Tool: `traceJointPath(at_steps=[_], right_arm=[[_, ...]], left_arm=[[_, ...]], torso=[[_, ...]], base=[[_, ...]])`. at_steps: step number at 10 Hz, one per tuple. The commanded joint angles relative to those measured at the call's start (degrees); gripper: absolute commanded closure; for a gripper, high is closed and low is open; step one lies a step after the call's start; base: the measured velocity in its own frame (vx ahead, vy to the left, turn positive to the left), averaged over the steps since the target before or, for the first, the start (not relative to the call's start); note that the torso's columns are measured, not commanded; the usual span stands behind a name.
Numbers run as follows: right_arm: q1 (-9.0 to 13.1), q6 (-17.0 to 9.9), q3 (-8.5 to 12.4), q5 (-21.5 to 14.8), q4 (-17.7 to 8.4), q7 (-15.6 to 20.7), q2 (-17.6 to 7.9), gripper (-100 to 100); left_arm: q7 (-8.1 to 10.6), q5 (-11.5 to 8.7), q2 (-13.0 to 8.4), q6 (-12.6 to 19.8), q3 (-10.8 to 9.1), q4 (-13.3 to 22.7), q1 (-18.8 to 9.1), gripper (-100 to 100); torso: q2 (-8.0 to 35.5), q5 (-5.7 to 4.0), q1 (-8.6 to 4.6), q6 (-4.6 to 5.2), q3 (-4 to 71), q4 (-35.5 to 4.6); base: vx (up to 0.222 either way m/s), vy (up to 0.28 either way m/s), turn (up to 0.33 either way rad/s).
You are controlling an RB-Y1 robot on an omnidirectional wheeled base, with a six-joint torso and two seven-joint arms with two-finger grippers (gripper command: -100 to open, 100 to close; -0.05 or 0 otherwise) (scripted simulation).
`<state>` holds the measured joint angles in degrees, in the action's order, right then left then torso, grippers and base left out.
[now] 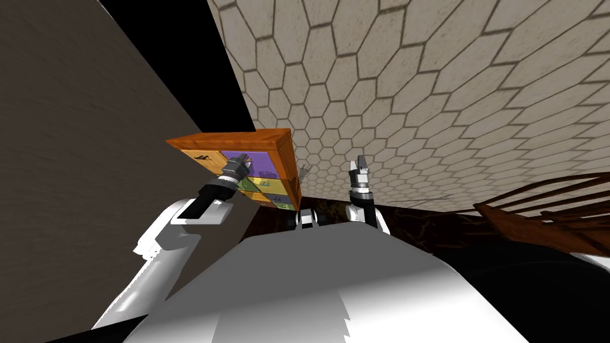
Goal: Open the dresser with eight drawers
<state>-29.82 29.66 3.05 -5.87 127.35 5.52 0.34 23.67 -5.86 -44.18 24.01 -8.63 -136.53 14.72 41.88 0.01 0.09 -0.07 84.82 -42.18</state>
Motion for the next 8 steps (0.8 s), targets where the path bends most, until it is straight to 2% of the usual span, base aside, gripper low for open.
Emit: traceJointPath(at_steps=[1,7,8], right_arm=[[0.00,0.00,0.00,0.00,0.00,0.00,0.00,0],[0.01,0.00,0.00,0.00,0.00,0.00,0.00,0],[0.01,0.00,0.00,0.00,0.00,0.00,0.00,0]], left_arm=[[-1.37,0.52,1.15,-0.87,1.83,-4.20,3.01,100],[-4.07,0.88,2.72,-2.70,5.78,-12.59,9.11,100],[-3.53,0.59,2.29,-2.39,5.07,-11.55,7.84,100]], torso=[[0.13,-0.07,-0.08,0.07,-0.07,-0.09],[0.31,0.06,-0.04,0.06,-0.22,0.04],[0.35,0.03,-0.07,0.10,-0.25,0.01]], base=[[0.124,0.030,0.187],[0.095,0.020,0.190],[0.034,0.003,0.029]])
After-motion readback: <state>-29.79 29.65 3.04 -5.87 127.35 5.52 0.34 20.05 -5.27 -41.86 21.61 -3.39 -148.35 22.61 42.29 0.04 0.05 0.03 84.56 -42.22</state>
